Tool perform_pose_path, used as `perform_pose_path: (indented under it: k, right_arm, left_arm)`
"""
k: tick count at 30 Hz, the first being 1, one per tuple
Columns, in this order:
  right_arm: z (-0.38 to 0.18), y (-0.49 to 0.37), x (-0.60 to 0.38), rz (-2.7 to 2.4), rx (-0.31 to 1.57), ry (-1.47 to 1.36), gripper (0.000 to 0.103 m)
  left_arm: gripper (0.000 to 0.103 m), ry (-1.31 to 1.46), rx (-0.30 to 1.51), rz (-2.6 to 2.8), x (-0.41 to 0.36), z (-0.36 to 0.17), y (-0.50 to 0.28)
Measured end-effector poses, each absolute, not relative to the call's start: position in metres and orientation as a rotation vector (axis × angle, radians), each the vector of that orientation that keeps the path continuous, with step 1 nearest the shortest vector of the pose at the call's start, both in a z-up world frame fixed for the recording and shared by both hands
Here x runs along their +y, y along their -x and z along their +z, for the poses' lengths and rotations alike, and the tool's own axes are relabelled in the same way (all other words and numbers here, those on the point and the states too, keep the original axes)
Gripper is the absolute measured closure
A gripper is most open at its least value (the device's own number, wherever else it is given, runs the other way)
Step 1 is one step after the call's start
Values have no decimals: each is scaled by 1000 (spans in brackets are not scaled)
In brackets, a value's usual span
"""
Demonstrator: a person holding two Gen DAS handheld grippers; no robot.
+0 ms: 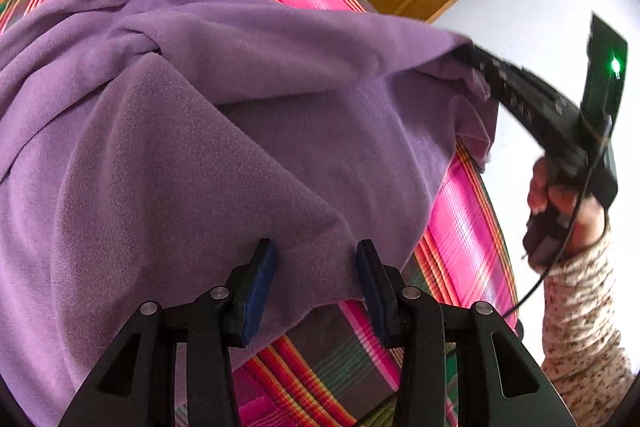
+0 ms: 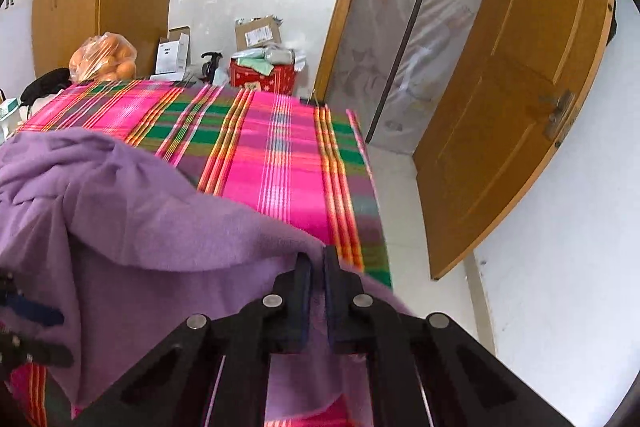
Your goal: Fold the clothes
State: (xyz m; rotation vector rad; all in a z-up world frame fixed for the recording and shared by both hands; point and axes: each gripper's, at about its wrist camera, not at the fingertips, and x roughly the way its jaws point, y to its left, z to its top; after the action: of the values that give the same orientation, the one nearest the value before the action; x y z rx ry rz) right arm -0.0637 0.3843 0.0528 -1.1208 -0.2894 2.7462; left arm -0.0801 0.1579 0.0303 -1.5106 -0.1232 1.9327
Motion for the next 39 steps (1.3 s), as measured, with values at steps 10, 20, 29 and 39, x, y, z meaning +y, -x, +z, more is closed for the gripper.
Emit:
perform_pose_path:
  k: [10, 20, 29, 39]
  right_arm:
    - [57, 117, 397, 2721, -339, 1095, 97]
    - [38, 168, 401, 2615, -497, 1144, 95]
    - [26, 176, 401, 2490, -598, 1221, 93]
    - [43, 152, 412, 2420, -413, 1356, 93]
  left_arm:
    - [59, 1510, -130, 1911, 164, 24, 93]
    - [59, 1511, -174, 1887, 152, 24, 98]
    - [59, 1530, -226, 1878, 138, 24, 101]
    - [59, 1577, -302, 1831, 128, 17, 80]
